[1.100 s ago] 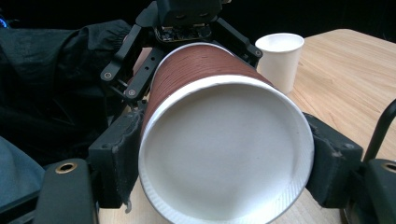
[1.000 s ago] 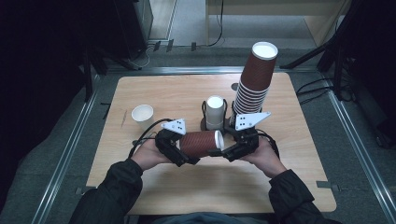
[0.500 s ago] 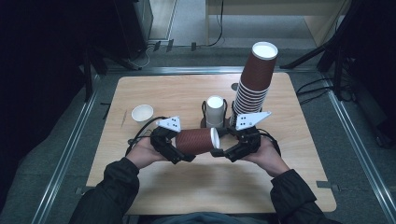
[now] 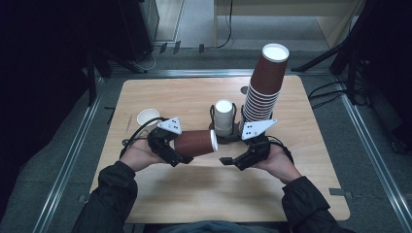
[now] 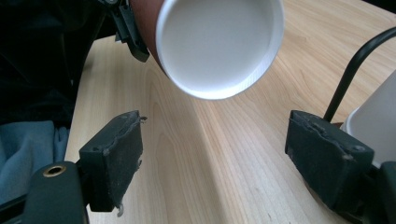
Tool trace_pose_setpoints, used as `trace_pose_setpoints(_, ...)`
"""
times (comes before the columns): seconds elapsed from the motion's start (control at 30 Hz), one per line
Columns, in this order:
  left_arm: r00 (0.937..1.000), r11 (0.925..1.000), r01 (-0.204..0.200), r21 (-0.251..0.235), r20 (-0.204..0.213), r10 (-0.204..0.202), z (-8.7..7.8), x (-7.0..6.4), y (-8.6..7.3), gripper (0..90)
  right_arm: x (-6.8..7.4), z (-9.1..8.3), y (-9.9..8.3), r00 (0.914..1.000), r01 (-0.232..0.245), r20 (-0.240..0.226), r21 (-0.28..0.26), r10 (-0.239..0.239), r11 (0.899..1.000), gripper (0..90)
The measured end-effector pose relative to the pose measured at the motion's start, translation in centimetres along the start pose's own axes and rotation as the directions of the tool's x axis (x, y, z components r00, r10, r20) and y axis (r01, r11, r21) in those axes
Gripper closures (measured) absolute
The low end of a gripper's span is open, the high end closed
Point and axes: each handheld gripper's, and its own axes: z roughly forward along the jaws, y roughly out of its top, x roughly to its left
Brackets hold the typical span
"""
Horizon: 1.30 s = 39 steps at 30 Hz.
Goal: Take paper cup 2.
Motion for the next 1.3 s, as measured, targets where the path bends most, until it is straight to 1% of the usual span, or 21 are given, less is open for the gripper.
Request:
trace_pose_setpoints(0.03, 1.0, 0.9998, -0.005, 0.019, 0.002, 0.005, 0.1, 0.1, 0.0, 8.6, 0.0, 0.0, 0.0, 1.0, 0.001, 0.001, 0.004, -0.001, 1.0, 19.5)
trace_pose_setpoints(0.07, 1.0, 0.9993, 0.001, 0.036, 0.01, -0.001, 0.3, 0.1, 0.1, 8.6, 0.0, 0.0, -0.1, 1.0, 0.004, 0.003, 0.007, -0.004, 1.0, 19.6)
trace_pose_setpoints(0.17, 0.9998, 0.9964, -0.004, 0.085, 0.02, 0.002, 0.8, 0.1, 0.2, 8.6, 0.0, 0.1, -0.1, 0.9999, 0.01, 0.005, 0.014, -0.011, 1.0, 19.7)
trace_pose_setpoints(0.23, 0.9998, 0.9924, -0.015, 0.122, 0.014, 0.013, 1.2, 0.1, 0.4, 8.6, 0.1, 0.2, -0.1, 0.9999, 0.01, 0.008, 0.021, -0.01, 1.0, 19.6)
trace_pose_setpoints(0.3, 0.9997, 0.9897, -0.025, 0.141, 0.002, 0.025, 1.4, 0.0, 0.5, 8.6, 0.1, 0.3, -0.1, 0.9998, 0.015, 0.014, 0.026, -0.015, 1.0, 19.7)
trace_pose_setpoints(0.37, 0.9993, 0.9869, -0.035, 0.158, -0.009, 0.037, 1.7, -0.1, 0.7, 8.6, 0.2, 0.4, -0.1, 0.9998, 0.008, 0.015, 0.033, -0.008, 0.999, 19.6)
trace_pose_setpoints(0.5, 0.9981, 0.9768, -0.06, 0.206, -0.003, 0.061, 2.2, -0.2, 1.2, 8.6, 0.3, 0.7, 0.0, 0.9996, 0.024, 0.017, 0.035, -0.024, 0.999, 19.6)
trace_pose_setpoints(0.63, 0.9968, 0.9689, -0.08, 0.234, 0.015, 0.079, 2.7, -0.1, 1.6, 8.6, 0.4, 0.9, 0.0, 0.9995, 0.026, 0.018, 0.047, -0.027, 0.999, 19.5)
trace_pose_setpoints(0.7, 0.9965, 0.9644, -0.083, 0.251, 0.034, 0.076, 3.0, -0.1, 1.8, 8.5, 0.4, 0.9, 0.0, 0.9995, 0.024, 0.02, 0.051, -0.025, 0.998, 19.4)
trace_pose_setpoints(0.73, 0.9968, 0.9621, -0.079, 0.261, 0.032, 0.073, 3.1, -0.1, 1.9, 8.5, 0.4, 1.0, 0.0, 0.9994, 0.027, 0.02, 0.052, -0.028, 0.998, 19.5)
trace_pose_setpoints(0.8, 0.9963, 0.9547, -0.085, 0.285, 0.038, 0.077, 3.5, 0.0, 2.2, 8.5, 0.4, 1.1, 0.0, 0.9992, 0.029, 0.024, 0.058, -0.03, 0.998, 19.5)
trace_pose_setpoints(0.87, 0.996, 0.9525, -0.086, 0.292, 0.048, 0.075, 3.8, -0.2, 2.5, 8.5, 0.5, 1.2, 0.0, 0.9993, 0.027, 0.024, 0.067, -0.029, 0.997, 19.4)
trace_pose_setpoints(0.93, 0.9952, 0.9482, -0.093, 0.304, 0.058, 0.079, 4.2, -0.3, 2.7, 8.5, 0.4, 1.4, 0.0, 0.9991, 0.033, 0.023, 0.072, -0.035, 0.997, 19.4)
trace_pose_setpoints(1.03, 0.9946, 0.9442, -0.098, 0.315, 0.064, 0.082, 4.8, -0.4, 2.9, 8.4, 0.6, 1.7, 0.0, 0.9992, 0.033, 0.019, 0.091, -0.035, 0.995, 19.4)
trace_pose_setpoints(1.07, 0.9952, 0.9452, -0.091, 0.314, 0.063, 0.075, 5.0, -0.5, 2.9, 8.3, 0.6, 1.8, 0.0, 0.999, 0.04, 0.018, 0.096, -0.042, 0.995, 19.4)
trace_pose_setpoints(1.1, 0.9952, 0.9444, -0.088, 0.317, 0.068, 0.07, 5.1, -0.5, 2.8, 8.3, 0.7, 1.9, -0.1, 0.999, 0.04, 0.015, 0.104, -0.042, 0.994, 19.4)
trace_pose_setpoints(1.13, 0.995, 0.9435, -0.09, 0.319, 0.071, 0.071, 5.2, -0.6, 2.8, 8.3, 0.7, 2.0, -0.1, 0.999, 0.042, 0.011, 0.111, -0.044, 0.993, 19.4)
trace_pose_setpoints(1.17, 0.9947, 0.9406, -0.093, 0.326, 0.073, 0.073, 5.3, -0.6, 2.8, 8.3, 0.7, 2.2, -0.1, 0.9987, 0.049, 0.008, 0.117, -0.05, 0.992, 19.4)
trace_pose_setpoints(1.23, 0.9943, 0.9398, -0.096, 0.328, 0.077, 0.075, 5.5, -0.8, 2.8, 8.3, 0.8, 2.5, -0.2, 0.9985, 0.054, -0.001, 0.125, -0.055, 0.991, 19.4)
trace_pose_setpoints(1.27, 0.9942, 0.9399, -0.094, 0.328, 0.081, 0.071, 5.6, -0.9, 2.8, 8.3, 0.7, 2.6, -0.2, 0.9977, 0.068, 0.001, 0.124, -0.068, 0.99, 19.4)
trace_pose_setpoints(1.3, 0.9936, 0.9379, -0.1, 0.332, 0.084, 0.076, 5.7, -0.9, 2.8, 8.3, 0.8, 2.7, -0.2, 0.9985, 0.055, -0.007, 0.136, -0.054, 0.989, 19.4)
